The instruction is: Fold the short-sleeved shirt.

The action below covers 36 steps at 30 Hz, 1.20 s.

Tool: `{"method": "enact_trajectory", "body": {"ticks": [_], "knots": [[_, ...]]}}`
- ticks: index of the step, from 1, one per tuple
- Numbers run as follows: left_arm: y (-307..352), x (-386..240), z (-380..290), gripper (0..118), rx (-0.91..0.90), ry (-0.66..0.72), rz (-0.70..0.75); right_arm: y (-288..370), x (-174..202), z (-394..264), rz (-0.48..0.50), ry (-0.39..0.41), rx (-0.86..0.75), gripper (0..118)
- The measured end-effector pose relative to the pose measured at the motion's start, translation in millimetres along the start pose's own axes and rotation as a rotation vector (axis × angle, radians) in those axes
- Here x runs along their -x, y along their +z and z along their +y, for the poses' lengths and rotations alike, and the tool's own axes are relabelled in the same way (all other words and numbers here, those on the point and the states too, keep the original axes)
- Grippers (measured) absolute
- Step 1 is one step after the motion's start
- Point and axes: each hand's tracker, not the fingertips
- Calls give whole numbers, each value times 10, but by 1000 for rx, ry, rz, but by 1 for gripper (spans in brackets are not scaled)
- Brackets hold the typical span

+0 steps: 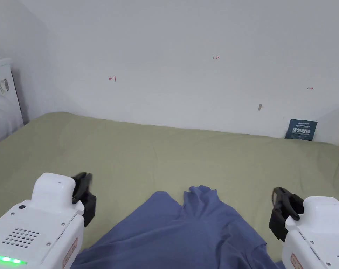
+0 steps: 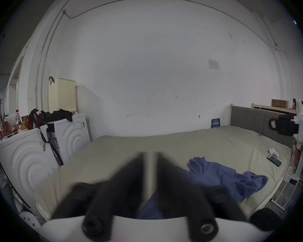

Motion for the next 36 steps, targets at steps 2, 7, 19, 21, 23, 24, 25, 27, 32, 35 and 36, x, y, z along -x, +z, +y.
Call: {"method": "enact_trajectory", "body": {"ticks": [2, 7, 19, 21, 23, 24, 25, 27, 32, 35, 36], "knots": [[3, 51, 4, 0, 27, 8, -15, -10, -26, 22, 34, -31, 8, 4], [-182, 375, -215, 0, 187, 5, 5, -75, -9, 9, 71, -61, 34, 4], [-1150, 1376, -1585, 112, 699, 184, -49, -560, 267, -463, 156, -44, 223, 4], [-1355, 1412, -1818, 112, 742, 216, -53, -656, 327, -550, 165, -40, 257, 4], [-1493, 1376, -1995, 111, 761, 214, -39, -739, 372, -611, 170, -34, 281, 4], [-1579, 1345, -2098, 109, 790, 201, -30, -785, 394, -643, 171, -32, 294, 4], [-1632, 1322, -2162, 103, 799, 192, -28, -812, 408, -660, 174, -30, 303, 4], [-1690, 1264, -2320, 69, 845, 203, -38, -867, 432, -701, 175, -29, 317, 4], [-1543, 1108, -2298, 16, 846, 158, -2, -967, 435, -781, 172, -50, 348, 4], [-1443, 1118, -2245, 2, 768, 221, -22, -1082, 428, -839, 172, -58, 371, 4], [-1417, 1105, -2221, 2, 769, 223, -16, -1138, 415, -855, 175, -61, 384, 4]]}}
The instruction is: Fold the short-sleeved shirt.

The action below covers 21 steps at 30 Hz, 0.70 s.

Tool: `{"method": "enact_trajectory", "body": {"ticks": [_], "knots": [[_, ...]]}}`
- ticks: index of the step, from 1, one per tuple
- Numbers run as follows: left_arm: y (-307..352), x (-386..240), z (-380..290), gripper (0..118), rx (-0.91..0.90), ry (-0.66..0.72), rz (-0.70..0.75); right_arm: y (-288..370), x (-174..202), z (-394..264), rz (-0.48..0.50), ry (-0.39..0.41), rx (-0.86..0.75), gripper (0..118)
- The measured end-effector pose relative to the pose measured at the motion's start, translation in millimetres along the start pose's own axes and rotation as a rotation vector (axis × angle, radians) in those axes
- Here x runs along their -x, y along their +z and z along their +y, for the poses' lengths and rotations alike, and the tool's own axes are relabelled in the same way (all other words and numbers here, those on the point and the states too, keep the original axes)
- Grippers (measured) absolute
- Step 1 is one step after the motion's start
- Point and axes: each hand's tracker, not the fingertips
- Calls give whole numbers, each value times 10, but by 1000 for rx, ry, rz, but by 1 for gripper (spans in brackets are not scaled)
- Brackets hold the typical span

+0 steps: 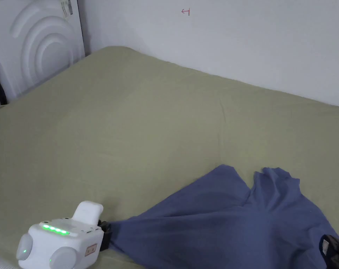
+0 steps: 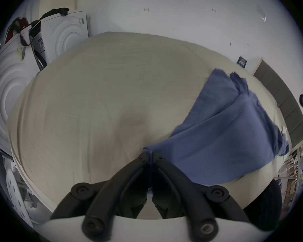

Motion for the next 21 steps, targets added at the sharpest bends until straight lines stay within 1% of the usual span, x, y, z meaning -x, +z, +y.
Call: {"method": "enact_trajectory", "body": {"ticks": [3, 5, 8, 11, 12, 13, 15, 16, 17, 18, 21], "knots": [[198, -109, 36, 2, -34, -35, -18, -211, -130, 15, 15, -13, 34, 4], [331, -159, 64, 2, -71, -30, -37, -428, -284, 36, 11, -16, 65, 4], [520, -216, 119, 2, -126, -22, -60, -923, -582, 119, -33, 47, 140, 4], [624, -278, 167, 2, -136, -15, -83, -1573, -899, 231, -72, 60, 228, 4], [644, -293, 182, 2, -132, -19, -91, -1831, -1009, 253, -90, 69, 246, 10], [641, -308, 186, 2, -125, -21, -95, -2076, -1098, 265, -94, 74, 277, 32], [657, -379, 198, 2, -130, -27, -90, -2541, -1232, 244, -69, 47, 372, 108], [647, -392, 202, 2, -123, -26, -92, -2742, -1277, 212, -52, 42, 429, 114], [638, -412, 192, 2, -122, -24, -81, -2920, -1313, 176, -51, 55, 464, 111], [634, -424, 189, 2, -119, -23, -73, -3060, -1326, 134, -80, 57, 461, 109], [623, -454, 187, 2, -108, -21, -61, -3327, -1336, -12, -128, 38, 544, 109]]}}
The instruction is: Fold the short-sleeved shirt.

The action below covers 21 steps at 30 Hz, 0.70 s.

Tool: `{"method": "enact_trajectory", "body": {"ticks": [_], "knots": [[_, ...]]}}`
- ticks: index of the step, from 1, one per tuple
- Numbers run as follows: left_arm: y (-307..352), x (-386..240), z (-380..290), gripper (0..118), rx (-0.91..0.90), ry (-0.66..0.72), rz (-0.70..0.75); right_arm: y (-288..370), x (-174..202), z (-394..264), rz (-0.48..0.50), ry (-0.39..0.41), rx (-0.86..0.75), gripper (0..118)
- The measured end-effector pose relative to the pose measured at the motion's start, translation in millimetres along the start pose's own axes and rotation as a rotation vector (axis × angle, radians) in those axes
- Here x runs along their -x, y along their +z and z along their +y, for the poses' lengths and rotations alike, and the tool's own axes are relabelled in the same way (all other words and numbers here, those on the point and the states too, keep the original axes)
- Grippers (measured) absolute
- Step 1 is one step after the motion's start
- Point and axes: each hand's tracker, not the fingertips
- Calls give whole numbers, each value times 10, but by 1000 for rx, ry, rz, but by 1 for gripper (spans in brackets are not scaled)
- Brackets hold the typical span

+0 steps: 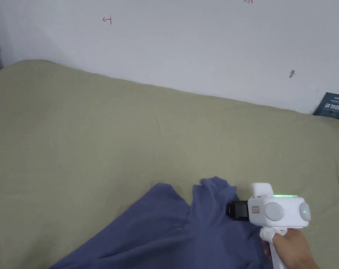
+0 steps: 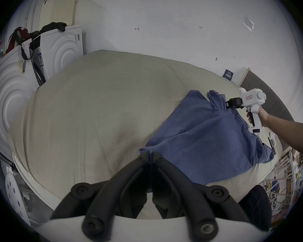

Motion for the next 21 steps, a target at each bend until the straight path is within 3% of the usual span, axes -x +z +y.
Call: {"method": "enact_trajectory", "body": {"ticks": [2, 5, 6, 7, 9, 13, 17, 21], "knots": [[-9, -25, 15, 2, 12, -1, 8, 35, 74, -49, -12, -10, -26, 101], [-20, -41, 21, 2, 23, -1, 7, 244, 239, -142, 6, -29, -61, 49], [-35, -57, 41, 2, 25, -2, 5, 296, 302, -160, -5, -22, -69, 49], [-37, -79, 56, 2, 25, -11, 5, 329, 328, -146, 16, -16, -60, 40], [-24, -131, 94, 2, 16, -32, 12, 370, 405, -139, -11, 33, -52, 7], [-3, -75, 149, 2, -3, -35, 11, 753, 381, -133, 18, 50, -130, 6], [68, -36, 218, 2, -31, -35, 5, 1623, 262, -214, 102, 34, -284, 6], [181, -67, 325, 2, -77, -54, -1, 2625, 124, -478, 123, 10, -450, 6]]}}
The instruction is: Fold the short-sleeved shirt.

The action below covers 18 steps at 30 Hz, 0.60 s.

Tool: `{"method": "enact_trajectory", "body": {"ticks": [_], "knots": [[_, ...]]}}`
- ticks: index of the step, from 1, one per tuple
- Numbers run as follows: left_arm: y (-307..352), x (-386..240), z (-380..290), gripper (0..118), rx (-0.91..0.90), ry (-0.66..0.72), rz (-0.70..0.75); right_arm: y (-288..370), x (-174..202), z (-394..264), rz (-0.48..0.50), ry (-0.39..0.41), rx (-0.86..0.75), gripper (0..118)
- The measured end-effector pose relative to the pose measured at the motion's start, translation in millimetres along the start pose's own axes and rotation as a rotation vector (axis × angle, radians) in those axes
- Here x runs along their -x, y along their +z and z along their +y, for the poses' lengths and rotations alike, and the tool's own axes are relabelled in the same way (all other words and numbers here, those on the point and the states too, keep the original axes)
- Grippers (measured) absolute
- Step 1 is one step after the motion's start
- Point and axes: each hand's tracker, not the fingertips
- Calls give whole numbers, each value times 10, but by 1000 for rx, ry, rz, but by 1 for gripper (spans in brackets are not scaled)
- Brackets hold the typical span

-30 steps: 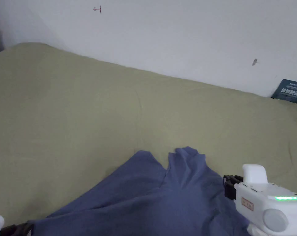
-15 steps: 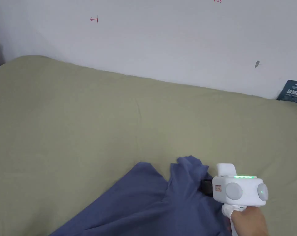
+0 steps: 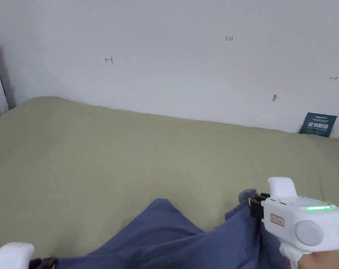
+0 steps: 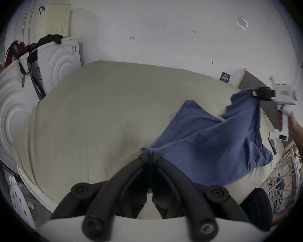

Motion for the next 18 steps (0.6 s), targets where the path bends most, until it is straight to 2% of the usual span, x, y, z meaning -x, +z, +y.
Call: {"method": "enact_trajectory", "body": {"ticks": [4, 7, 9, 12, 16, 18], "knots": [[117, -33, 171, 2, -64, 27, -41, 923, -16, 62, 15, -21, -131, 6], [200, -127, 381, 2, -104, 35, -81, 1315, -43, 105, 19, -15, -163, 6], [279, -230, 618, 2, -155, -12, -81, 1548, -93, 220, 20, -22, -201, 6], [445, -339, 1113, 2, -234, -22, -132, 1809, -203, 540, 20, -51, -281, 6], [598, -491, 1824, 2, -295, -41, -130, 1987, -371, 1093, 24, -83, -338, 6], [640, -578, 2236, 2, -335, -36, -128, 2022, -429, 1427, -18, -65, -387, 6]]}}
